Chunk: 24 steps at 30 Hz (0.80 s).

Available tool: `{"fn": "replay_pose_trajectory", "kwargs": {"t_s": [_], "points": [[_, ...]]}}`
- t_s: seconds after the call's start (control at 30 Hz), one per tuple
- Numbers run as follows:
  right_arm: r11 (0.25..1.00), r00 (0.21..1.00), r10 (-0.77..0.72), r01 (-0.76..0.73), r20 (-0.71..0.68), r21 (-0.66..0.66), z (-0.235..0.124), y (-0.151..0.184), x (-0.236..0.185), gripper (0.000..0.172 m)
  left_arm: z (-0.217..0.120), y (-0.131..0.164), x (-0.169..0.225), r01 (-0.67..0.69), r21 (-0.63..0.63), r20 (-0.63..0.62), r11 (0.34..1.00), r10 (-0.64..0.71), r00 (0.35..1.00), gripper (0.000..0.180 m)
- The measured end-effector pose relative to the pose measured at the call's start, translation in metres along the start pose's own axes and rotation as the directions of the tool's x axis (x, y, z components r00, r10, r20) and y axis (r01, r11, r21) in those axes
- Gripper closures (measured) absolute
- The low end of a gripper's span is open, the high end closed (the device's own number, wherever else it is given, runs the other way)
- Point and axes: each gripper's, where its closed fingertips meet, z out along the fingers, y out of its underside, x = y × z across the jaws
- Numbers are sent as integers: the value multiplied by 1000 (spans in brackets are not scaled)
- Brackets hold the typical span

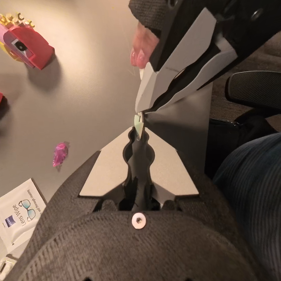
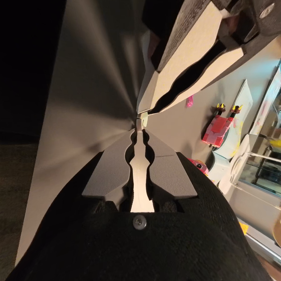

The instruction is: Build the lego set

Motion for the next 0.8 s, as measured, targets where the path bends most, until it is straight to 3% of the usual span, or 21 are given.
{"fn": "replay_pose_trajectory", "kwargs": {"t_s": [0.43,0.8], "points": [[996,997,80,-80,-6,-32,0,1,4,157,1,-1,0,35,6,12,999,-35,999,172],[938,927,312,-335,210,84,-2,-4,-1,155,1,-1,0,31,12,5,999,-31,1000,172]]}}
